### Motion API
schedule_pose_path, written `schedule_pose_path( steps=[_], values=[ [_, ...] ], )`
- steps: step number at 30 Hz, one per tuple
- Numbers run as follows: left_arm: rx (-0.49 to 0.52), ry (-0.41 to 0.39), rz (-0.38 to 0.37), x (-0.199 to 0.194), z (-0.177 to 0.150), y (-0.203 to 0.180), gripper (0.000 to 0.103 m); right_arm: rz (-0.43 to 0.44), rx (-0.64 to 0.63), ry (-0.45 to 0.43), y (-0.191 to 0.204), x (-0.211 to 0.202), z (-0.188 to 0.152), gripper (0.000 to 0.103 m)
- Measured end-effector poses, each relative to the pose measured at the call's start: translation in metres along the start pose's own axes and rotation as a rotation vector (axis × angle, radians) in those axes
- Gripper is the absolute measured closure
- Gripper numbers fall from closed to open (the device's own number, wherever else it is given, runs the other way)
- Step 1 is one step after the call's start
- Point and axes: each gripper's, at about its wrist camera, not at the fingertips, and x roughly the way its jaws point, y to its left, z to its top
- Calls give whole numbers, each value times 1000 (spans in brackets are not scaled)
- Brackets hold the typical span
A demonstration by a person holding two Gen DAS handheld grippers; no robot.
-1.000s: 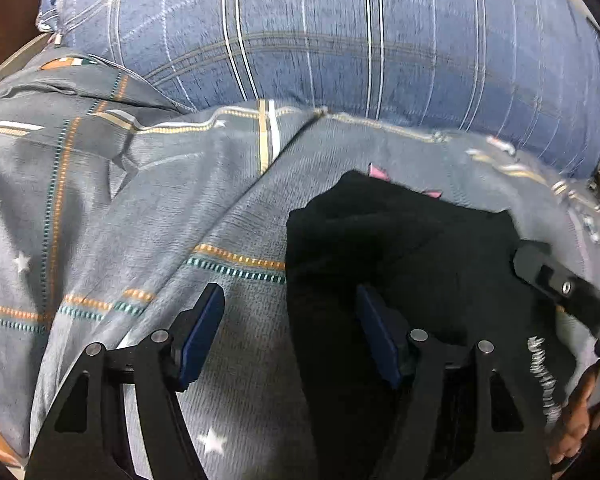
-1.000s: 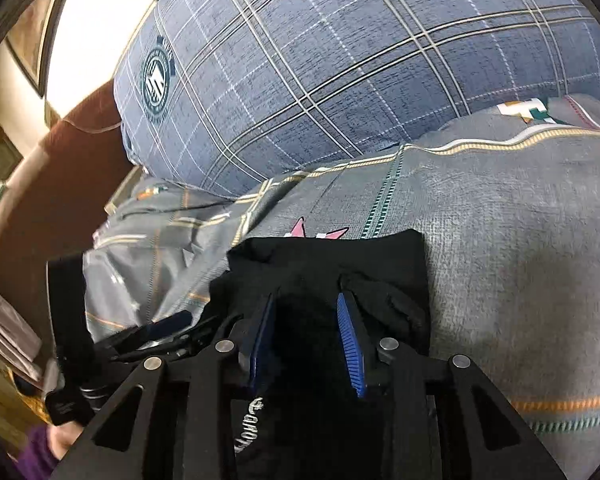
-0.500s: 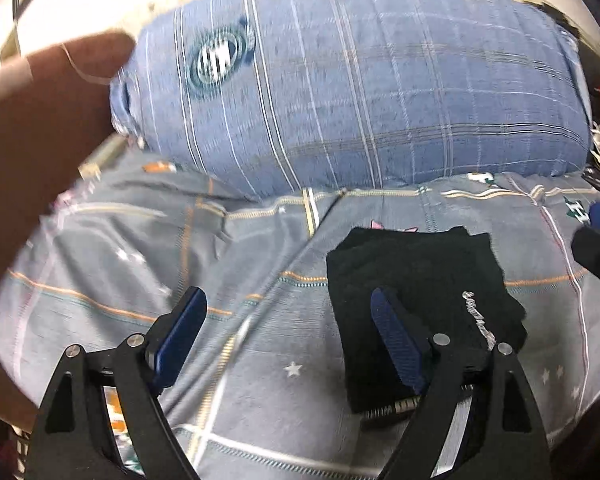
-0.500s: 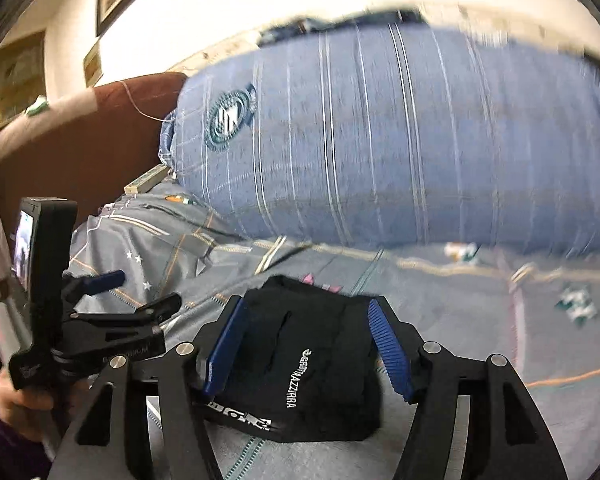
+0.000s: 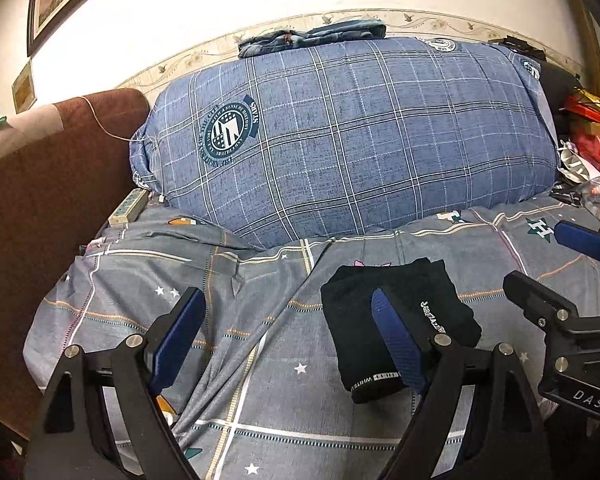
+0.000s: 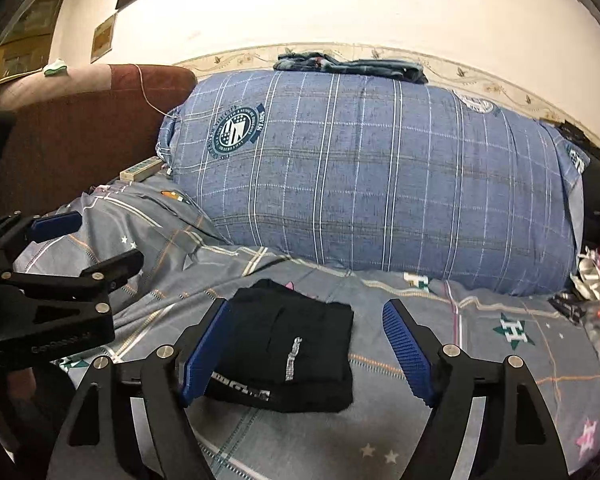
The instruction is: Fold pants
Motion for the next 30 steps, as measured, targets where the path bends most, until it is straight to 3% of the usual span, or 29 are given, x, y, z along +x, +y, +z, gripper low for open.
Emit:
schedule_pose_path(
  steps=[9, 30],
  values=[
    [0, 44, 10, 6, -19, 8, 17, -18, 32, 144, 7, 12, -9, 23],
    [12, 190, -5, 44, -48, 6, 17, -49, -12, 266, 12, 55, -31, 23]
  ],
)
